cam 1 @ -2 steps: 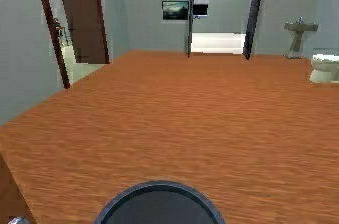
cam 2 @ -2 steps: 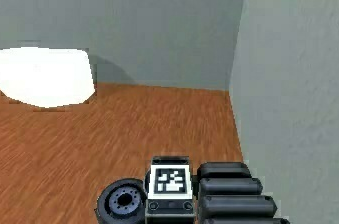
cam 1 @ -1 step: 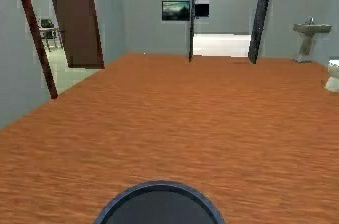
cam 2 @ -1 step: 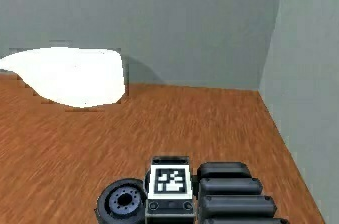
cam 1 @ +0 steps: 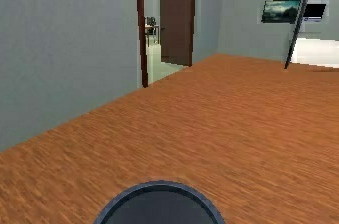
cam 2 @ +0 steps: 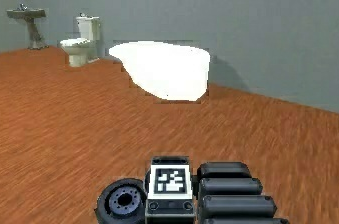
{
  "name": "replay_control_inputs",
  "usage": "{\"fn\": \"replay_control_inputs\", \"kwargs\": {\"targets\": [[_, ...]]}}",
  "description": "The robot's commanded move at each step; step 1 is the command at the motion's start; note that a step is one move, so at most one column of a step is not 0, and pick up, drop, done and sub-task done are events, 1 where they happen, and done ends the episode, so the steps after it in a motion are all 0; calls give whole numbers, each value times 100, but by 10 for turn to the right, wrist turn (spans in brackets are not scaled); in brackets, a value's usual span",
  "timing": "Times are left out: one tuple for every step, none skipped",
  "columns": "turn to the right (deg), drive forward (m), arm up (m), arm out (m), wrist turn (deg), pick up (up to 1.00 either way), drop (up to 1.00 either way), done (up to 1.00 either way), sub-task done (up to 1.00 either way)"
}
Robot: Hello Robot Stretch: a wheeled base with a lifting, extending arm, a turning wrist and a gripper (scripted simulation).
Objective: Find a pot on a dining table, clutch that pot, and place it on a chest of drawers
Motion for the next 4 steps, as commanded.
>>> {"fn": "replay_control_inputs", "kwargs": {"targets": [[0,100,0,0,0,0,0,0,0],[0,100,0,0,0,0,0,0,0],[0,100,0,0,0,0,0,0,0],[-60,0,0,0,0,0,0,0,0]]}}
